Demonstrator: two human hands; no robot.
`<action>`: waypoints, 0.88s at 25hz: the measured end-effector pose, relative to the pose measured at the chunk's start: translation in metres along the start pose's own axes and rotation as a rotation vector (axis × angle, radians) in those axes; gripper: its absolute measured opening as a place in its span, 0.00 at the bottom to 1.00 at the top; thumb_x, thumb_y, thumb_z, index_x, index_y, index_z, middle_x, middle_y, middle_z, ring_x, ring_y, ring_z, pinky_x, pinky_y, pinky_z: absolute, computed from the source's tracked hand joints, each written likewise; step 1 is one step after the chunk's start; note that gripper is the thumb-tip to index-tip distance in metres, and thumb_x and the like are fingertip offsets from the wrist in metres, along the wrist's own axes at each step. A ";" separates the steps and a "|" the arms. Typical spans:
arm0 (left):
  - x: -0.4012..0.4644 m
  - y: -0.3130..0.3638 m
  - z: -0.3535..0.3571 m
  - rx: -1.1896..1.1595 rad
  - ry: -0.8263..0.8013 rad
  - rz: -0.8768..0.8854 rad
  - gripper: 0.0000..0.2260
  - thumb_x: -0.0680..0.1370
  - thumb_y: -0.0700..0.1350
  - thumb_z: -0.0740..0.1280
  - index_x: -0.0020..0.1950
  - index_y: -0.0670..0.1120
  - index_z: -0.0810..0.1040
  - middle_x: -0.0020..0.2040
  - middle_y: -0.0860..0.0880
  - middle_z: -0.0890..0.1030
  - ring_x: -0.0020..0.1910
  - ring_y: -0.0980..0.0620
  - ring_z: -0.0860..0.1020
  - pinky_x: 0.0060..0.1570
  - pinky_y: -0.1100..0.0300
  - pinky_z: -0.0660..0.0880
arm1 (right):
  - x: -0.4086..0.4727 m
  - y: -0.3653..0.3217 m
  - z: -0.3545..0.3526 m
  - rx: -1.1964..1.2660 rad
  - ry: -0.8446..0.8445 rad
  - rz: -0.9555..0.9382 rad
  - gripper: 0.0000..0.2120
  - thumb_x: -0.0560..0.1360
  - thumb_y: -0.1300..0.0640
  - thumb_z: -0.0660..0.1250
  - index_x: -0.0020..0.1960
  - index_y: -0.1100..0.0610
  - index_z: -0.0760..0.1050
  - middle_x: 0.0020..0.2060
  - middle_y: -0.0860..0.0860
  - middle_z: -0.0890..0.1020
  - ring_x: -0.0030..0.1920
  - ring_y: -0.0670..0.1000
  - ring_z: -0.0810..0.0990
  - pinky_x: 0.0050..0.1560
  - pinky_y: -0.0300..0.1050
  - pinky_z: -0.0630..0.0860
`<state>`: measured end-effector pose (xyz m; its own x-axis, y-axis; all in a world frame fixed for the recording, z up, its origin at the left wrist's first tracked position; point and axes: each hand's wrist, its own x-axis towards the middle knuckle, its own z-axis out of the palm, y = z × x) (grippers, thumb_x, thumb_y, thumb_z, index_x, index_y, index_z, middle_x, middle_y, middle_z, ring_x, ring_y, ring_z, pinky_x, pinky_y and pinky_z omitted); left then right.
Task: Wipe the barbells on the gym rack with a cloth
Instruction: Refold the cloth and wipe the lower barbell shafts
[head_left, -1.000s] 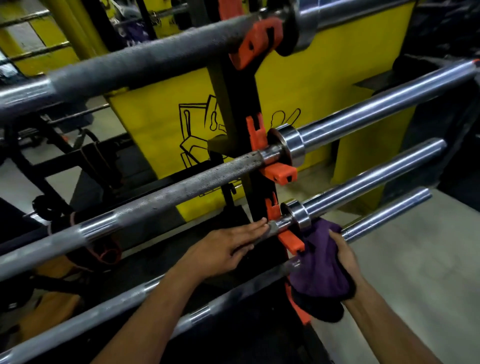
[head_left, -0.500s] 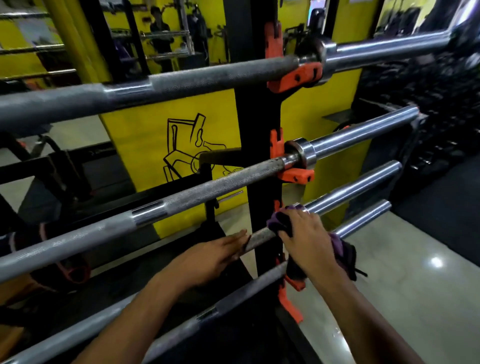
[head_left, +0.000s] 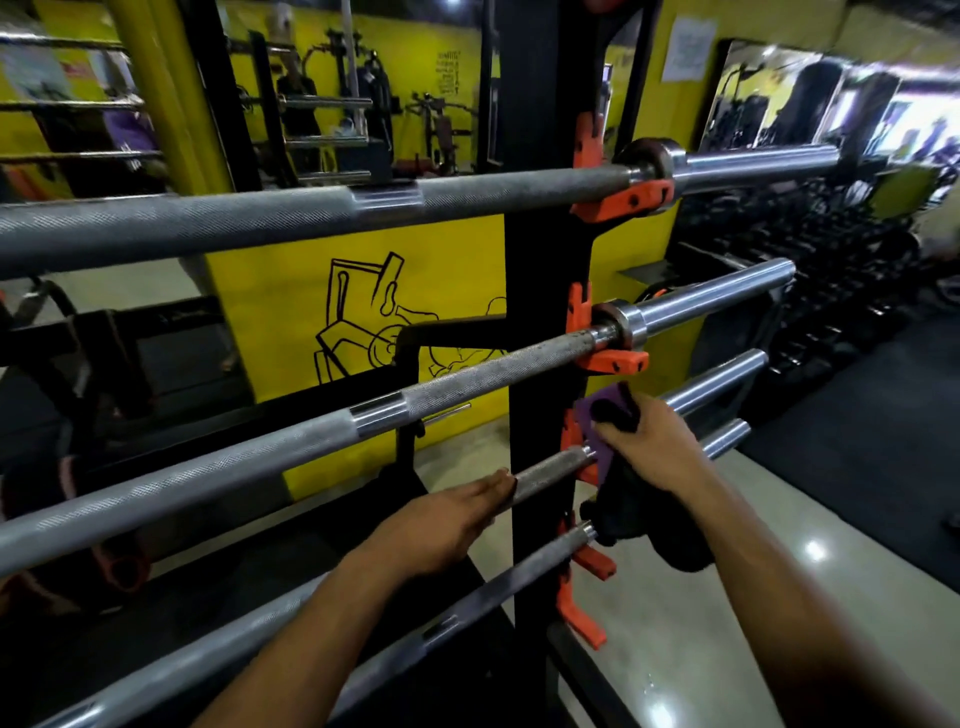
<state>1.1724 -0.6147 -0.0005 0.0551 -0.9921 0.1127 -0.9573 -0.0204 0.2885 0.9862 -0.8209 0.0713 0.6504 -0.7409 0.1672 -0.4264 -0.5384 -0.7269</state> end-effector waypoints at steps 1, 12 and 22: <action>-0.007 0.001 -0.004 0.000 0.017 0.007 0.26 0.86 0.47 0.55 0.82 0.56 0.49 0.81 0.62 0.48 0.78 0.61 0.58 0.71 0.69 0.60 | -0.011 0.004 0.005 0.054 0.143 -0.064 0.07 0.78 0.57 0.69 0.54 0.48 0.76 0.44 0.45 0.80 0.46 0.46 0.78 0.44 0.36 0.70; -0.134 -0.036 -0.020 0.053 -0.059 -0.143 0.30 0.75 0.72 0.33 0.76 0.66 0.34 0.78 0.67 0.39 0.78 0.62 0.55 0.71 0.63 0.66 | -0.031 0.026 0.147 -0.302 0.358 -0.172 0.20 0.76 0.47 0.58 0.63 0.54 0.76 0.66 0.52 0.78 0.74 0.54 0.66 0.73 0.59 0.59; -0.146 -0.045 -0.022 0.298 -0.080 0.003 0.25 0.85 0.51 0.41 0.83 0.51 0.45 0.82 0.52 0.45 0.80 0.54 0.50 0.76 0.54 0.54 | -0.048 -0.002 0.164 -0.421 0.117 -0.581 0.22 0.71 0.47 0.63 0.61 0.56 0.75 0.54 0.54 0.78 0.58 0.57 0.75 0.69 0.59 0.66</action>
<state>1.2130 -0.4661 -0.0093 0.0410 -0.9986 0.0345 -0.9991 -0.0412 -0.0046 1.0590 -0.7182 -0.0445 0.7839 -0.3139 0.5357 -0.2535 -0.9494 -0.1854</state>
